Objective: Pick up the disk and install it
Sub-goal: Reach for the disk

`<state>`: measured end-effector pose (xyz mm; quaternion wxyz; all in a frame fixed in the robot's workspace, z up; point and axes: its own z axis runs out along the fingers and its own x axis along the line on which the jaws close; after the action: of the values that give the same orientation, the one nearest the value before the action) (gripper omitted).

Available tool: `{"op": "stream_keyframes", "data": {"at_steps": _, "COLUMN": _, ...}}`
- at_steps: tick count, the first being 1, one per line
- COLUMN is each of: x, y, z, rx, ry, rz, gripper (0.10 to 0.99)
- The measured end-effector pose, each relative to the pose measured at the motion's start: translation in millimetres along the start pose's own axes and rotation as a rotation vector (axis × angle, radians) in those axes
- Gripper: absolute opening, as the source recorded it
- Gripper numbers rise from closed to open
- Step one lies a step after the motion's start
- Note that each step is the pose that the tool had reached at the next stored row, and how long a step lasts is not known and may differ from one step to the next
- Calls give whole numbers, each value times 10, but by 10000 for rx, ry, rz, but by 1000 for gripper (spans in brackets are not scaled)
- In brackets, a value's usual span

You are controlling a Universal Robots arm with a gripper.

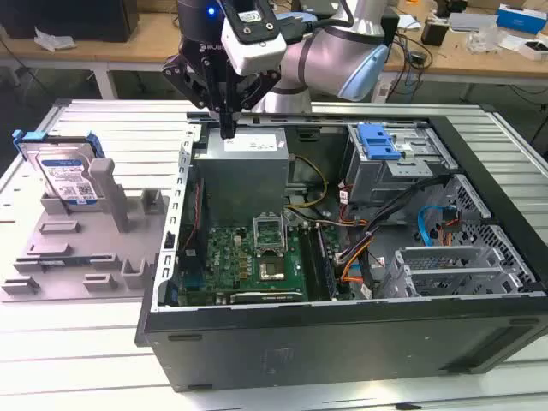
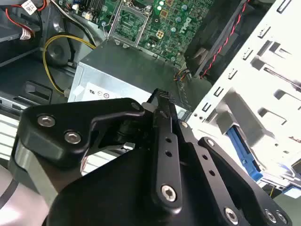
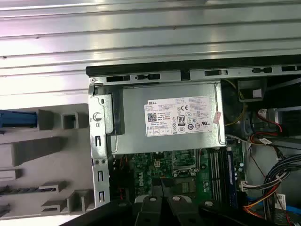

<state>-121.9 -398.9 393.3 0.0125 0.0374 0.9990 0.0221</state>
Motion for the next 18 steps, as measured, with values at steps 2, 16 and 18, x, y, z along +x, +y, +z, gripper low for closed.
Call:
{"op": "stream_keyframes", "data": {"at_steps": 2, "x": 0, "y": 0, "z": 0, "rx": 0, "ry": 0, "rz": 0, "gripper": 106}}
{"op": "stream_keyframes", "data": {"at_steps": 16, "x": 521, "y": 116, "z": 23, "rx": 9, "ry": 138, "rz": 7, "gripper": 106}}
{"op": "stream_keyframes", "data": {"at_steps": 18, "x": 712, "y": 208, "z": 35, "rx": 11, "ry": 162, "rz": 8, "gripper": 106}}
